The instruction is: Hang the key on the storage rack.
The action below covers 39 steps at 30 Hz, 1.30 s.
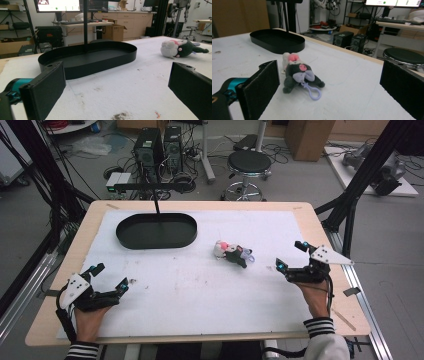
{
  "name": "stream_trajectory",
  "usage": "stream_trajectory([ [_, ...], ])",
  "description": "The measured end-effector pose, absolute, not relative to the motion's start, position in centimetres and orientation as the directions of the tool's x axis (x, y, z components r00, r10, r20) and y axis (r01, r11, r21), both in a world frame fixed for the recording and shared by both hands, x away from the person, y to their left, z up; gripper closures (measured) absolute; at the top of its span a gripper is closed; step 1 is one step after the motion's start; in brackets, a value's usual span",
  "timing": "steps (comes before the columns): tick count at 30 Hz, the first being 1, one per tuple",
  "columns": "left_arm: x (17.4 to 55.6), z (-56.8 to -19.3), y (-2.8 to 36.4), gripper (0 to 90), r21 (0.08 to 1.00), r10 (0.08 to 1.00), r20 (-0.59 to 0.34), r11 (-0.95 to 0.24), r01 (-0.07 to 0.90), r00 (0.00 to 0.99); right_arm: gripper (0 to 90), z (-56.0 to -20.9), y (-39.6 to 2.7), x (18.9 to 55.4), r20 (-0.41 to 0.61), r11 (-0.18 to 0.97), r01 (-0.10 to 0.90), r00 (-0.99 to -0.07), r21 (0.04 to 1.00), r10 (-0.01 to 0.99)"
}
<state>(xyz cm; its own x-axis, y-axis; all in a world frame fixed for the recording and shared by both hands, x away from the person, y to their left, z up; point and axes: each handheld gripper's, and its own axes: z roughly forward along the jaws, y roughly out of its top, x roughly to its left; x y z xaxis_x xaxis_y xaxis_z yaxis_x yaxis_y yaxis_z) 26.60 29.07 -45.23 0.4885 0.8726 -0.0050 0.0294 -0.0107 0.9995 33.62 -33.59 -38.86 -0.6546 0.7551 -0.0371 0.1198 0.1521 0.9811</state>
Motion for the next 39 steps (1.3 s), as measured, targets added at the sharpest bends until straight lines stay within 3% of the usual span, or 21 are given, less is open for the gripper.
stream_trajectory([
  [10, 26.6, -45.2, 29.0, 1.7, 0.999, 0.871, 0.000, -0.019, 0.033, 0.491, 1.5, -34.8, -30.9, 38.2, -0.108, 0.350, 0.169, -0.754, 0.921, 0.648],
  [17, 26.7, -45.2, 29.0, 1.7, 0.999, 0.873, -0.001, -0.020, 0.037, 0.489, 1.6, -33.5, -29.7, 40.5, -0.095, 0.403, 0.207, -0.784, 0.892, 0.613],
  [29, 26.7, -45.2, 29.0, 1.7, 0.999, 0.871, -0.002, -0.021, 0.042, 0.491, 1.6, -33.4, -26.6, 44.2, -0.045, 0.533, 0.291, -0.847, 0.795, 0.530],
  [39, 26.8, -45.2, 29.0, 1.7, 0.999, 0.871, -0.005, -0.020, 0.045, 0.491, 1.6, -34.6, -24.0, 45.3, -0.045, 0.611, 0.299, -0.875, 0.733, 0.482],
])
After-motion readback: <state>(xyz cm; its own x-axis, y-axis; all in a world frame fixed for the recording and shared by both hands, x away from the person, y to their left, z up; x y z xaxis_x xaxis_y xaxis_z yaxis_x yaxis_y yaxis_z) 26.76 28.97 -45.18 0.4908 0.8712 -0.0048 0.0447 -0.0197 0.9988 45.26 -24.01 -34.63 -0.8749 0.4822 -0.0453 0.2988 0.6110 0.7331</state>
